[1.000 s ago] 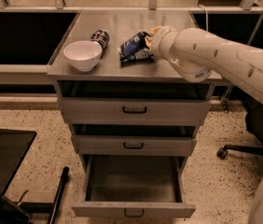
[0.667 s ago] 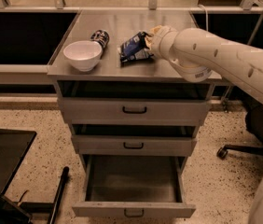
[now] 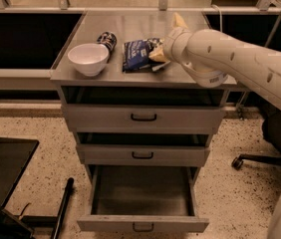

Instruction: Pick blue chip bag from bottom drawer and place on counter

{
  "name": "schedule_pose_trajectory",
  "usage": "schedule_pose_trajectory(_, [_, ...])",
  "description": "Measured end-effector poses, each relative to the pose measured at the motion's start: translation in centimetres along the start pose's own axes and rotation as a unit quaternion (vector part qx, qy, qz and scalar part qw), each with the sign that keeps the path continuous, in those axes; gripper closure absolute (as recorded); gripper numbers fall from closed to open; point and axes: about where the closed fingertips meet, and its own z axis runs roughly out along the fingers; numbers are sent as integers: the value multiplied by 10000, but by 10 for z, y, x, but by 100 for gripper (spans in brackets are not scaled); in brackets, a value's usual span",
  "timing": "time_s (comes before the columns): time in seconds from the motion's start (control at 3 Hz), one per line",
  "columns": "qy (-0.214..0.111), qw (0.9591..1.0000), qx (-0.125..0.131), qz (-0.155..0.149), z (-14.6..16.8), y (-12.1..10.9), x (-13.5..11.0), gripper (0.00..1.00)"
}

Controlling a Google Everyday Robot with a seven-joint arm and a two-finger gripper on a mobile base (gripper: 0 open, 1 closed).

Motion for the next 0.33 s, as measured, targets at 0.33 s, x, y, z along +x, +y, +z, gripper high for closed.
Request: schedule_pose_trajectory(0.33, [0, 10000, 0, 0, 0, 0, 0, 0])
